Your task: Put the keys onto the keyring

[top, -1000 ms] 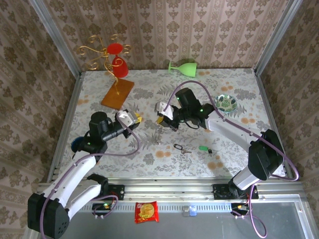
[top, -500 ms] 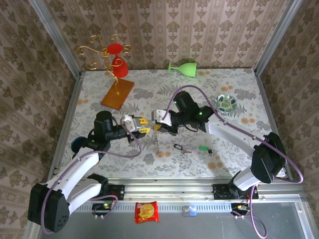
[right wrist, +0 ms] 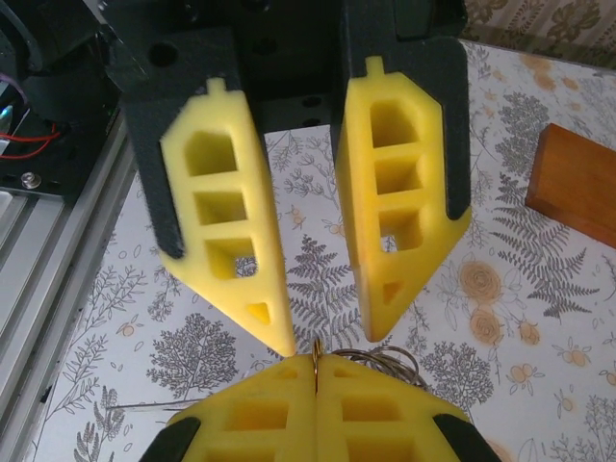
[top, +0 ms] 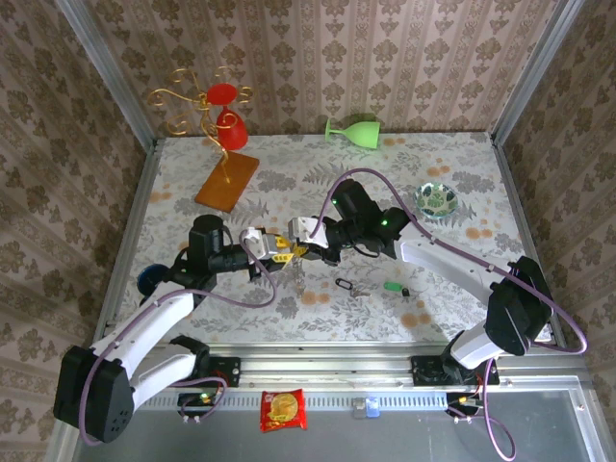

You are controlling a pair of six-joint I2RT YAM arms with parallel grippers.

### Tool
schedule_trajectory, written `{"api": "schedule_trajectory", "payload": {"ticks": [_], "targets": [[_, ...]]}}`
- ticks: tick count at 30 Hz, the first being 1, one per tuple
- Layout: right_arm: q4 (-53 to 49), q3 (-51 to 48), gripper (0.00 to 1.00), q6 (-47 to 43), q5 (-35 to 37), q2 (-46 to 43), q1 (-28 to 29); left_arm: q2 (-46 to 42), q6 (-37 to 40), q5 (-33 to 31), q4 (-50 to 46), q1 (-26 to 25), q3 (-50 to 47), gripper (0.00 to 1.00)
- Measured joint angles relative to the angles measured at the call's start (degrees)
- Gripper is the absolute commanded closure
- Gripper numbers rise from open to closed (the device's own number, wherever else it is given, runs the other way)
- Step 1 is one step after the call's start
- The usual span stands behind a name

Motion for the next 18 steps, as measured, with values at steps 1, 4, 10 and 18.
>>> {"api": "schedule_trajectory", "payload": {"ticks": [1, 4, 10, 18], "targets": [[0.0, 0.0, 1.0, 0.0, 0.0, 0.0, 0.11, 0.15, 0.15, -0.17, 0.0, 0.0, 0.0, 0.76], [0.02, 0.0, 1.0, 0.02, 0.0, 0.0, 0.2, 0.72, 0.52, -0.33, -0.04, -0.02, 0.0, 0.77], [0.11, 0.0, 1.0, 0.07, -0.11, 0.0, 0.22, 1.25, 0.85, -0.39, -0.35, -0.81, -0.04, 0.82], [0.37, -0.02, 0.99, 0.26, -0.42, 0.0, 0.44, 1.36, 0.31, -0.07, 0.48, -1.62, -0.55, 1.0]]}}
